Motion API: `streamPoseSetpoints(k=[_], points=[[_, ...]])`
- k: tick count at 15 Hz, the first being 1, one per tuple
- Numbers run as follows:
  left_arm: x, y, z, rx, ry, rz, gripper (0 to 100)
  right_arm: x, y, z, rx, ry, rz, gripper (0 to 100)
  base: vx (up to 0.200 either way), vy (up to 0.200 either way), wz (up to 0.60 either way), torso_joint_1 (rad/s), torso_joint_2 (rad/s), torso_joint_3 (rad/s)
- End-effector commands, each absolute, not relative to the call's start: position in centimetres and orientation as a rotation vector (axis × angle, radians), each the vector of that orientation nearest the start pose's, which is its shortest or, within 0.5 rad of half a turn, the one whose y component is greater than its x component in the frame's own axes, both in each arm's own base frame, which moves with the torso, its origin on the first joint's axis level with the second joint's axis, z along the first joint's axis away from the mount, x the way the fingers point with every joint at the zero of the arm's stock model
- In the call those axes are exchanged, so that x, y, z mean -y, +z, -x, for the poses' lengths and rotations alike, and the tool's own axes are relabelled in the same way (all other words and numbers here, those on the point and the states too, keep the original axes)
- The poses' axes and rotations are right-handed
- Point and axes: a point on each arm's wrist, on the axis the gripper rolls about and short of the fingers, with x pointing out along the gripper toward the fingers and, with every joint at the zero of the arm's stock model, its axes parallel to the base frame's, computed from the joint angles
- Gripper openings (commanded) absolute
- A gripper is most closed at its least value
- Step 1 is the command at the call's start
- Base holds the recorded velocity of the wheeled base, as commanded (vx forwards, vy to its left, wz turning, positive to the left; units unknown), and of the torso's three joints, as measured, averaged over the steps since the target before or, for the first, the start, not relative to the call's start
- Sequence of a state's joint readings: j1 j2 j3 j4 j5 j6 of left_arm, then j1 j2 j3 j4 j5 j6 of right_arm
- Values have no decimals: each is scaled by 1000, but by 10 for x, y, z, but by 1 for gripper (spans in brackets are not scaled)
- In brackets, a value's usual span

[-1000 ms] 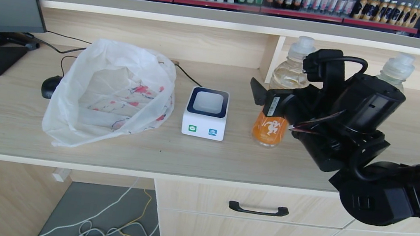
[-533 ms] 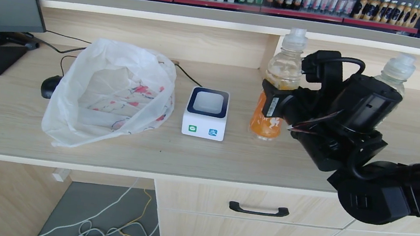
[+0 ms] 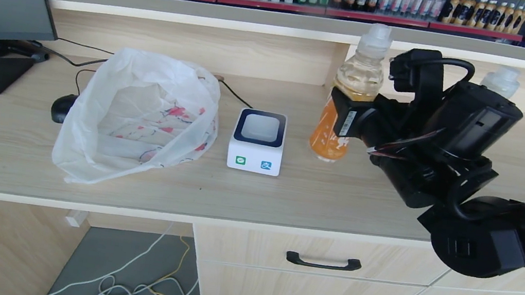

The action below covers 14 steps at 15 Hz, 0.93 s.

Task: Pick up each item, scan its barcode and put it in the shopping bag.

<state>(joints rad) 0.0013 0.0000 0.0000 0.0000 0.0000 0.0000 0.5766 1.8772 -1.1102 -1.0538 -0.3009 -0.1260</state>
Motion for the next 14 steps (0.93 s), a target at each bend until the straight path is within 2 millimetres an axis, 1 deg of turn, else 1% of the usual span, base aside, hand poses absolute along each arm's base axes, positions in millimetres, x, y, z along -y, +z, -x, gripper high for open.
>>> streamPoseSetpoints(k=[1, 5, 10, 11, 12, 14], points=[[0, 75, 23, 0, 2, 0, 100, -191, 256, -306, 298, 256, -9, 0, 0, 0, 0, 0, 0, 0], [0, 75, 23, 0, 2, 0, 100, -186, 265, -297, 326, 256, -21, 0, 0, 0, 0, 0, 0, 0], [0, 75, 23, 0, 2, 0, 100, -176, 276, -282, 354, 255, -34, 0, 0, 0, 0, 0, 0, 0], [0, 75, 23, 0, 2, 0, 100, -171, 280, -274, 361, 255, -37, 0, 0, 0, 0, 0, 0, 0], [0, 75, 23, 0, 2, 0, 100, -170, 279, -273, 359, 255, -37, 0, 0, 0, 0, 0, 0, 0], [0, 75, 23, 0, 2, 0, 100, -161, 276, -255, 345, 281, -27, 0, 0, 0, 0, 0, 0, 0]])
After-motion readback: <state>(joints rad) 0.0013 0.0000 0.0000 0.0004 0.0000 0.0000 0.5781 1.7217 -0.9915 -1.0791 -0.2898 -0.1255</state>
